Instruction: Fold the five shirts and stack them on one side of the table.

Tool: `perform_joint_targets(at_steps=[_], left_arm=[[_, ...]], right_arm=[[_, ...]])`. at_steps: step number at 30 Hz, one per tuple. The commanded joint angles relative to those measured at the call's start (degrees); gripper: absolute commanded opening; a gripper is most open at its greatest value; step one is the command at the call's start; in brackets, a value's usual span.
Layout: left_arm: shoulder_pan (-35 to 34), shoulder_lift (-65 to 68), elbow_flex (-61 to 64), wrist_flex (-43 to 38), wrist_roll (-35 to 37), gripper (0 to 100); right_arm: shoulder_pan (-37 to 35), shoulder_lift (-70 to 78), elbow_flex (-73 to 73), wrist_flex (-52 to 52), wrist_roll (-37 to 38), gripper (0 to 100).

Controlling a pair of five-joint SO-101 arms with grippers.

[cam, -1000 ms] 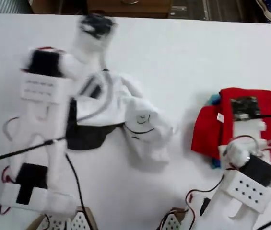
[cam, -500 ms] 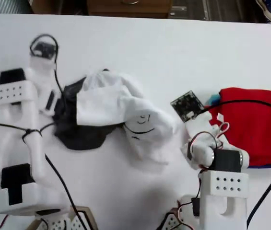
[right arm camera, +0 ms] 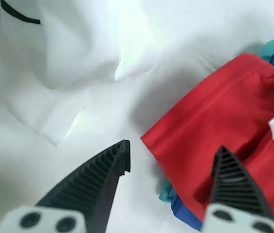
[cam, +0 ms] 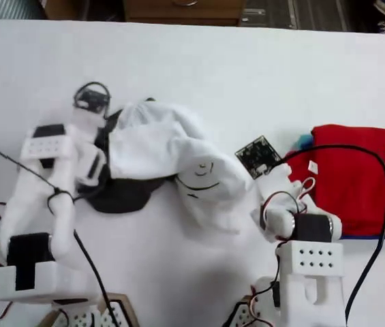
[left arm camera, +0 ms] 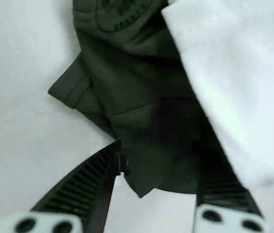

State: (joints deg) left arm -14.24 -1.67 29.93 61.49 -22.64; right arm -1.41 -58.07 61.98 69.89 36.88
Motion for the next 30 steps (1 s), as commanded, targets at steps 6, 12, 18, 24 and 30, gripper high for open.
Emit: perform_joint_targets(at_steps=[6,12,18,24,30], left_arm=[[3.87,-2.46,2.33,-3.34,-0.70,25],[2.46,-2.46,2.42,-2.73,-4.22,1],[-5.01,-2.46,0.57,-3.78,-4.40,2],[-14.95,-2.64,-3.56,-3.69,-12.31,2],[-30.07,-2.64,-20.26,-3.52,-12.75,2]], right_arm=[[-0.57,-0.92,5.27,-9.71,0.44,27.9],[-0.57,-1.01,6.51,-12.09,0.44,27.9],[-0.31,-1.01,6.51,-11.82,0.44,27.9],[-0.31,-1.01,6.59,-11.74,0.44,27.9],[-0.40,-0.92,6.59,-11.74,0.26,27.9]])
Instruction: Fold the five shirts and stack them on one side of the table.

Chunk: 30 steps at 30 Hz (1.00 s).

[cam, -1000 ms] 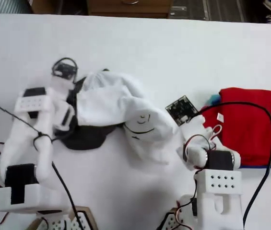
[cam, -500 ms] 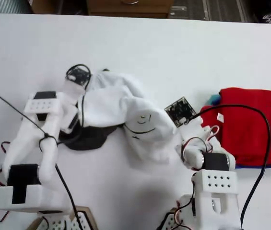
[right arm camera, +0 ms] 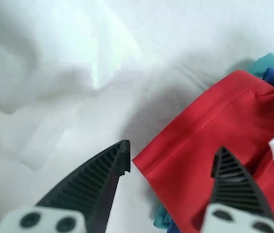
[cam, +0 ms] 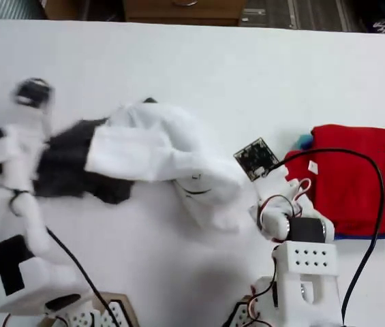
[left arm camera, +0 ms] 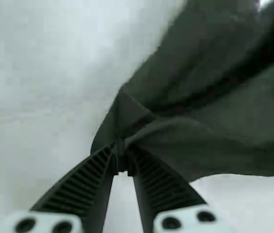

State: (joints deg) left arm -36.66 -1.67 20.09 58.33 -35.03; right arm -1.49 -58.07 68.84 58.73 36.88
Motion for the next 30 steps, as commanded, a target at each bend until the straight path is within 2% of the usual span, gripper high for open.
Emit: perform_joint_targets(at_steps=[1,4,7,12,16,25,27,30], left_arm=[[-10.29,-2.64,-13.58,-0.53,-0.26,2],[-17.93,-2.64,-21.85,-0.70,0.26,2],[-25.14,-2.64,-29.41,-2.46,4.84,2],[-32.70,-2.64,-37.32,-7.91,8.62,2],[-34.37,-2.55,-38.90,-12.57,8.18,2],[-33.23,0.88,-31.78,-12.92,8.09,2],[-34.29,1.93,-31.08,-12.92,6.95,3],[-35.96,4.13,-29.76,-12.92,1.58,8]], right_arm=[[-0.40,-0.92,-0.26,-0.57,0.18,27.9],[-0.40,-0.92,-0.26,-0.57,0.09,27.9],[-0.40,-0.92,-0.26,-0.57,0.00,27.9],[-0.48,-0.92,-0.26,-0.57,0.18,27.9],[-0.48,-0.92,-0.26,-0.57,0.26,27.9],[-0.84,-0.92,-0.79,-0.92,0.09,27.9],[-3.91,-0.48,-1.93,-0.57,0.44,27.9],[-12.00,3.65,-5.45,2.33,2.46,27.9]])
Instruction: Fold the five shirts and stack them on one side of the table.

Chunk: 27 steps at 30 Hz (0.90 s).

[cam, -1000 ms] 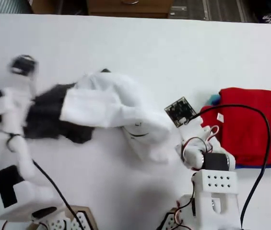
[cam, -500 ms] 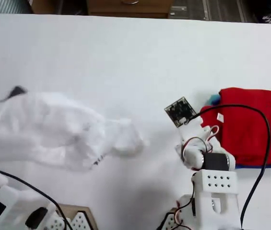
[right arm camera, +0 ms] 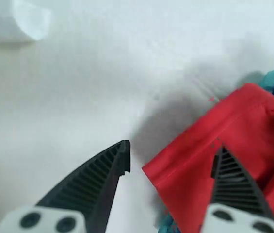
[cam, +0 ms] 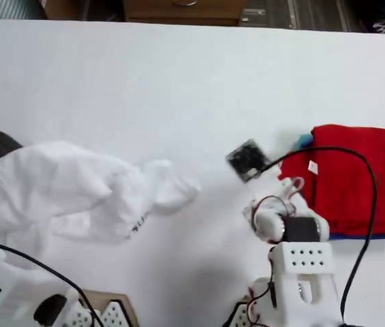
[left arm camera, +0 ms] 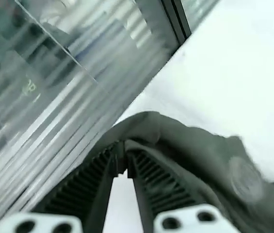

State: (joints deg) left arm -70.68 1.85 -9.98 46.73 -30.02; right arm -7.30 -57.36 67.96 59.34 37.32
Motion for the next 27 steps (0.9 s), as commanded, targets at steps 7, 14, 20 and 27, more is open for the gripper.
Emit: perform_joint_targets(at_steps=[7,14,20,27], left_arm=[[-7.30,8.26,1.54,-1.32,-5.27,17],[-14.42,11.87,1.10,-1.67,-5.19,17],[-17.85,12.22,1.63,-1.23,-5.01,17],[-18.37,12.22,1.63,-1.14,-5.01,17]], right_arm=[[-22.64,21.67,-23.74,3.65,2.90,27.9],[-34.77,40.40,-47.82,11.91,3.16,28.1],[-44.35,54.64,-58.46,12.18,3.16,28.1],[-47.69,68.18,-68.04,12.09,3.69,28.1]])
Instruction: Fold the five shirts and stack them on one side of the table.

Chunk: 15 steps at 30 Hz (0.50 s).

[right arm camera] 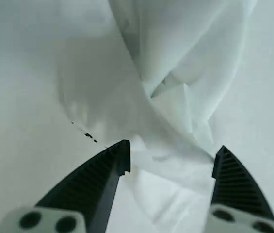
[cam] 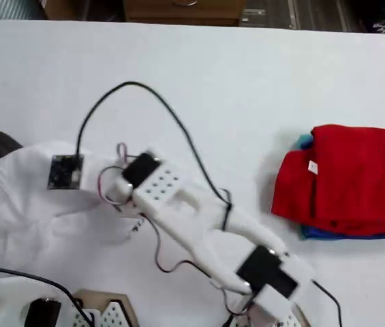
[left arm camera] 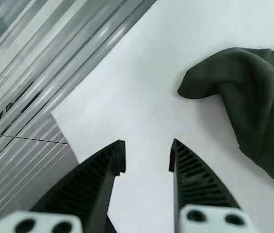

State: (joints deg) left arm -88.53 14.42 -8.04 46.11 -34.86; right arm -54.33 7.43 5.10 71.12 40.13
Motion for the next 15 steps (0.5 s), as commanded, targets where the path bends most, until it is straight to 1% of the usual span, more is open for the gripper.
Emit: perform_joint_targets(at_steps=[1,4,6,7,9,10,12,13,15], left_arm=[[-0.53,-0.35,-0.31,-0.53,-0.18,17],[-0.53,-0.35,-0.31,-0.53,-0.18,17],[-0.44,-0.35,-0.31,-0.53,-0.18,17],[-0.35,-0.35,-0.31,-0.26,-0.09,17],[-0.09,-0.35,-0.31,1.32,-0.09,17],[0.44,-0.35,-0.31,2.29,-0.09,17],[2.02,-0.26,-0.31,4.66,-0.35,17],[3.08,-0.26,-0.31,6.24,-0.35,17],[5.89,-0.26,-0.31,10.11,-0.44,17]], right_arm=[[-0.66,5.23,-6.33,0.31,1.76,28.1],[-0.22,11.12,-9.58,0.31,3.34,27.8],[0.84,14.99,-11.60,0.31,3.60,23.5],[1.54,16.66,-12.66,0.31,3.60,18.6],[3.47,19.47,-14.77,0.57,3.60,5.0],[4.70,20.53,-15.74,0.66,3.60,0.3],[7.69,21.23,-17.05,1.89,3.60,3.5],[9.19,21.14,-17.85,2.86,3.60,1.9],[12.44,21.05,-20.04,6.02,3.60,2.2]])
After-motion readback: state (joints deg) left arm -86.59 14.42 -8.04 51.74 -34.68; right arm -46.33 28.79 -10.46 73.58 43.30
